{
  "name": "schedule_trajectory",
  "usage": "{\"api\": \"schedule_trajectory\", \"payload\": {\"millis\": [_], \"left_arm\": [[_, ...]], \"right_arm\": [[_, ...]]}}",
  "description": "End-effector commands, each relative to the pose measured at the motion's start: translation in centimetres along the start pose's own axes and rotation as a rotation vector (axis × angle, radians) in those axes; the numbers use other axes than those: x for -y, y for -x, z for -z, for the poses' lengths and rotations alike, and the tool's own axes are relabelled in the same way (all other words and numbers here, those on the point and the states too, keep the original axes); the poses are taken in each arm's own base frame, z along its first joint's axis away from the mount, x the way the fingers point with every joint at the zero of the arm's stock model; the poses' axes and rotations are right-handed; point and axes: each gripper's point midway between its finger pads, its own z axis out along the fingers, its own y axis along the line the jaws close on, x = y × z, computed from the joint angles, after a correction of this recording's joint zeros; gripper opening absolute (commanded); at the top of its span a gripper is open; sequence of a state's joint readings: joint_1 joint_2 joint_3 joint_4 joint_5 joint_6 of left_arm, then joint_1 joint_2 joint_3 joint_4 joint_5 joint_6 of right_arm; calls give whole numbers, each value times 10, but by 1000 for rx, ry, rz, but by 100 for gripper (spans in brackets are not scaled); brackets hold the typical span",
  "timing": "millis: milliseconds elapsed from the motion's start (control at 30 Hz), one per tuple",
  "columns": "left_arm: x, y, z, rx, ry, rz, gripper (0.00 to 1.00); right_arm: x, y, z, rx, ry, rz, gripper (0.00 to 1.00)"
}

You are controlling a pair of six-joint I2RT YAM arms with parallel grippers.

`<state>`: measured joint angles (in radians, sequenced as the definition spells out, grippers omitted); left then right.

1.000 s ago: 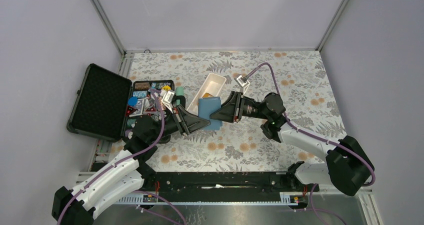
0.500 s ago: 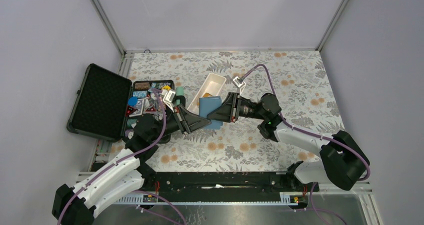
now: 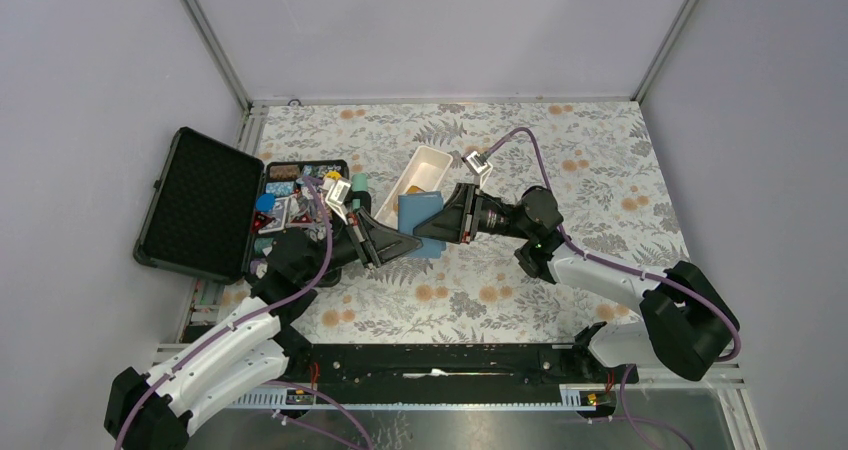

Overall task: Put the credit cards into the card holder
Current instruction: Close the card holder at the center of the board.

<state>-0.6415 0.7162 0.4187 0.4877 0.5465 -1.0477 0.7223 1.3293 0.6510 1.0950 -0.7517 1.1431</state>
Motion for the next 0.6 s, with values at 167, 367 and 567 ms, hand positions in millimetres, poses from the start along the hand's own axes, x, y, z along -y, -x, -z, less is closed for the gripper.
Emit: {"api": "schedule_trajectory", "payload": {"millis": [167, 367, 567], "left_arm": [[10, 4, 0, 15, -44, -35, 0], [9, 3, 1, 9, -37, -42, 0], [10, -1, 2, -14, -47, -55, 0]], "right_arm": [[-39, 19, -9, 49, 108, 86, 39], [-35, 20, -8, 61, 89, 85, 35], [-35, 22, -9, 70, 91, 88, 34]]}}
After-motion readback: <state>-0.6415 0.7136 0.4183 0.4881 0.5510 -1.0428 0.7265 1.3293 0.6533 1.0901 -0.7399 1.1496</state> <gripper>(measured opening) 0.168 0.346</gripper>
